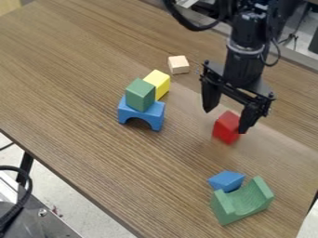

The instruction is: Take the red block and put it on the green block

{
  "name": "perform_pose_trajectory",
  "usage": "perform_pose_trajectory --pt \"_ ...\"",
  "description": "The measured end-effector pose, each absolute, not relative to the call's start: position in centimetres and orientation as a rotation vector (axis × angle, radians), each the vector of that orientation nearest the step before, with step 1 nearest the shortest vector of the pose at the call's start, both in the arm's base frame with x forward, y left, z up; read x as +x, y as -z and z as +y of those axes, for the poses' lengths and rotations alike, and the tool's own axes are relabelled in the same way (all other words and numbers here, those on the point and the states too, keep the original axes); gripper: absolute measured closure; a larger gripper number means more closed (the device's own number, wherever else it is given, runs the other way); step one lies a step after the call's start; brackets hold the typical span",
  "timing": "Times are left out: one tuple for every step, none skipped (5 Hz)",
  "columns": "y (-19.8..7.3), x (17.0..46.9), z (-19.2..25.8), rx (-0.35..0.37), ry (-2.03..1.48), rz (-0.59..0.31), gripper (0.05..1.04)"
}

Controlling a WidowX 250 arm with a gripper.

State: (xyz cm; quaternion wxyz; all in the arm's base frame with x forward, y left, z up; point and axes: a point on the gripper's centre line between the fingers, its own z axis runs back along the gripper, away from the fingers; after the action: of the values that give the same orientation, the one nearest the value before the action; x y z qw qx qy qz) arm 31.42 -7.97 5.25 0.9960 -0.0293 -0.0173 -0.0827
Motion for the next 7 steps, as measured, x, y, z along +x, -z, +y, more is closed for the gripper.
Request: perform_pose_trajectory --pt "-4.7 31.8 -8.7 -0.059 0.185 -0.039 0.13" --pt "-4.0 31.8 -8.7 -0.057 0.173 -0.025 0.408" --pt "-4.0 32.0 -8.9 -0.068 0.172 -0.025 0.54" --pt "-4.0 32.0 -8.8 -0.06 0.171 -0.02 0.54" --pt "-4.8 31.2 -7.7 -0.007 0.143 -0.005 0.54" --pt "-9.9 30.8 -5.6 0.016 0.056 -0.164 0.54" --pt "-12.2 30.5 -3.6 -0.004 -0.034 -0.204 0.54"
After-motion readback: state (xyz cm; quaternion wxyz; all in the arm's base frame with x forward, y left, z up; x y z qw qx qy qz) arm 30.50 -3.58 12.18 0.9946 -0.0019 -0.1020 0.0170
